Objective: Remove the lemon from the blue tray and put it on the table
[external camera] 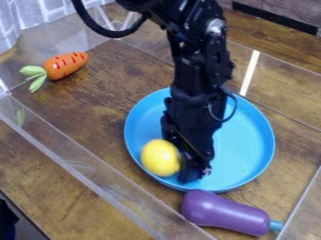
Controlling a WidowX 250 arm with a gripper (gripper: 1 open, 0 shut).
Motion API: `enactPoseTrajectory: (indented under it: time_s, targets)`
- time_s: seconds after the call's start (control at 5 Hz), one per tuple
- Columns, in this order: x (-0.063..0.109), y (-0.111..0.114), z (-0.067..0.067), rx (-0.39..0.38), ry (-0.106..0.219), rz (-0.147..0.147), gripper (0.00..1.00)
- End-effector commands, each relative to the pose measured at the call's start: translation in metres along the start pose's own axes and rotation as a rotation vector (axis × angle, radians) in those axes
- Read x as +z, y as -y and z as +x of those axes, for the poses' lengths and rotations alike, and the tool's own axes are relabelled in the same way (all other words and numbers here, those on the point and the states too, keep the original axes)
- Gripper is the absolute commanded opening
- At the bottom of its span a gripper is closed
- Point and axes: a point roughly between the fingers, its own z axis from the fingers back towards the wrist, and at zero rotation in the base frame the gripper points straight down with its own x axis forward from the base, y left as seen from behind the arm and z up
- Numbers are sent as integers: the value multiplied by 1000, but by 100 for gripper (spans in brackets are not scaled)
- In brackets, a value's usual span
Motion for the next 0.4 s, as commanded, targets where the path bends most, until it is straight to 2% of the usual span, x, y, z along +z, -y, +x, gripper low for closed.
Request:
enactPoseTrajectory:
  time_s: [0.0,0.2]
  targets:
    - [-6,2,-13,-29,-39,-19,0]
    - [-5,5,-16,-28,-37,-29,0]
